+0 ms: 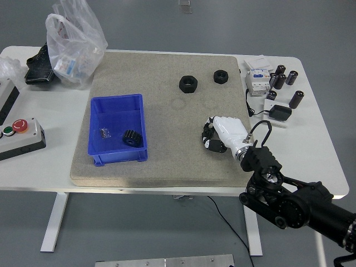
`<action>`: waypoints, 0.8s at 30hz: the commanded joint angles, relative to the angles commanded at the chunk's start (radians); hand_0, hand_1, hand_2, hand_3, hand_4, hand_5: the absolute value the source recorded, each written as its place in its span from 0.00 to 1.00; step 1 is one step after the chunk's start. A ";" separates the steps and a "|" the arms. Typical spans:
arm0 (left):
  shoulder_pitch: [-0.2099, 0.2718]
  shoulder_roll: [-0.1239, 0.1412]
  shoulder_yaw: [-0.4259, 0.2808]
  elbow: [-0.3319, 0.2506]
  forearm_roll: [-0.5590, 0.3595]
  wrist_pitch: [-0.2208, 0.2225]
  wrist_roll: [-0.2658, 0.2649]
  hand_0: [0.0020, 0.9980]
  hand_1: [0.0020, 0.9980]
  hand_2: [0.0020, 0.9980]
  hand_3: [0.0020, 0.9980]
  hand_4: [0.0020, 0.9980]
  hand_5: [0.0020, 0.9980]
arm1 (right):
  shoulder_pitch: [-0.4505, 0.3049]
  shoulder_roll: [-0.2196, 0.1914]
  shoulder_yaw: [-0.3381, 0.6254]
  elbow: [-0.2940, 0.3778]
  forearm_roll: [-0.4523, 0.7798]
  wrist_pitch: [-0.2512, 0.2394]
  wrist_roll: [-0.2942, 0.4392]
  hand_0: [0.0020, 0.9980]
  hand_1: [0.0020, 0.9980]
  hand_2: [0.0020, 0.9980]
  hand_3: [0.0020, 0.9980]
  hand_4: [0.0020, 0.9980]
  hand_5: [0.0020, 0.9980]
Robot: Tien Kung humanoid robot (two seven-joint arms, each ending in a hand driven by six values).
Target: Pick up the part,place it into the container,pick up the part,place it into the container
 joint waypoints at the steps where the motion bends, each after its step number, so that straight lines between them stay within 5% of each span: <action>1: 0.000 0.000 0.000 0.000 0.000 0.000 0.000 0.67 0.46 0.53 0.63 0.62 0.24 | 0.004 -0.003 -0.002 0.004 -0.002 -0.003 0.001 0.27 0.46 0.26 0.45 0.18 0.15; 10: 0.001 0.001 -0.001 0.000 -0.002 0.001 0.001 0.67 0.46 0.53 0.63 0.62 0.24 | 0.078 -0.008 -0.057 0.119 -0.011 -0.011 -0.005 0.27 0.45 0.25 0.45 0.17 0.13; 15: 0.000 0.002 0.002 0.000 -0.004 0.001 0.002 0.67 0.46 0.53 0.63 0.62 0.24 | 0.160 0.044 -0.140 0.198 -0.015 -0.006 -0.013 0.27 0.45 0.25 0.45 0.17 0.12; 23: 0.004 0.003 -0.002 0.000 -0.001 0.001 0.006 0.67 0.46 0.53 0.63 0.63 0.24 | 0.185 0.111 -0.192 0.261 -0.045 0.009 -0.019 0.28 0.47 0.31 0.47 0.18 0.08; 24: 0.005 0.003 -0.004 0.000 0.000 0.001 0.007 0.67 0.46 0.53 0.63 0.63 0.24 | 0.186 0.115 -0.199 0.262 -0.047 0.010 -0.018 0.28 0.49 0.42 0.56 0.20 0.06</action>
